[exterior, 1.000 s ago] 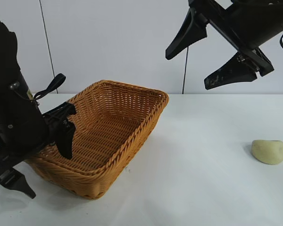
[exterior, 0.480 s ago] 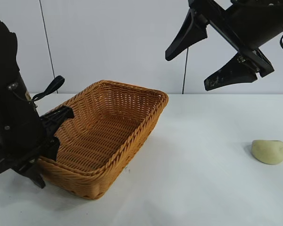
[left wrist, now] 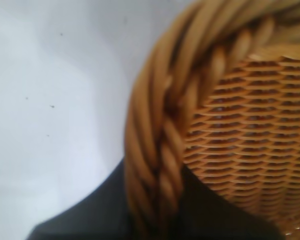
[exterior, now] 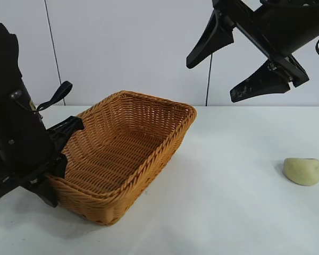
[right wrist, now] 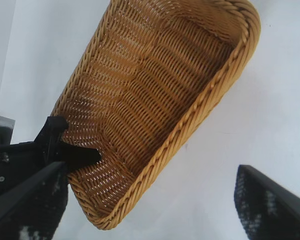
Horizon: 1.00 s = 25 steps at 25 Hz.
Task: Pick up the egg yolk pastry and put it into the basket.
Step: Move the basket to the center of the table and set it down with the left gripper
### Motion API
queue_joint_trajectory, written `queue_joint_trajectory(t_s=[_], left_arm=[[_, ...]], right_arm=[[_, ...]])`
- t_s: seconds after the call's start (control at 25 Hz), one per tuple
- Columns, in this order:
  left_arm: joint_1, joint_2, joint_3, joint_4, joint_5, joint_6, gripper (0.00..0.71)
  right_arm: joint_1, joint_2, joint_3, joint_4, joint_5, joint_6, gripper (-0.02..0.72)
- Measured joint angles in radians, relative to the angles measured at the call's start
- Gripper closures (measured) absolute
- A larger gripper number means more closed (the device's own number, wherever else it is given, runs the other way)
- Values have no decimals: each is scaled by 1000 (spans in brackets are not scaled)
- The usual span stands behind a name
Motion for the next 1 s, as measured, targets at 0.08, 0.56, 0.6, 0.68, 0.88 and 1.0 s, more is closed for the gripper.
queue_joint_trajectory(t_s=[0.08,0.56,0.6,0.68,0.88,1.0], left_arm=[[19,-20,-15,4,33,25,627],[32,-23,-142,5,110,230,627],[38,-18,-153,0,120,256,627],[56,4,-171,-19,143,335,627],[121,49,-214,-92,186,579,627],[138,75,-245,-112,213,715,627]], right_arm=[[0,0,0,0,0,0,57],[0,0,0,0,2,0,57],[0,0,0,0,4,0,57],[0,0,0,0,14,0,57],[0,0,0,0,26,0,57],[0,0,0,-1,26,0,57]])
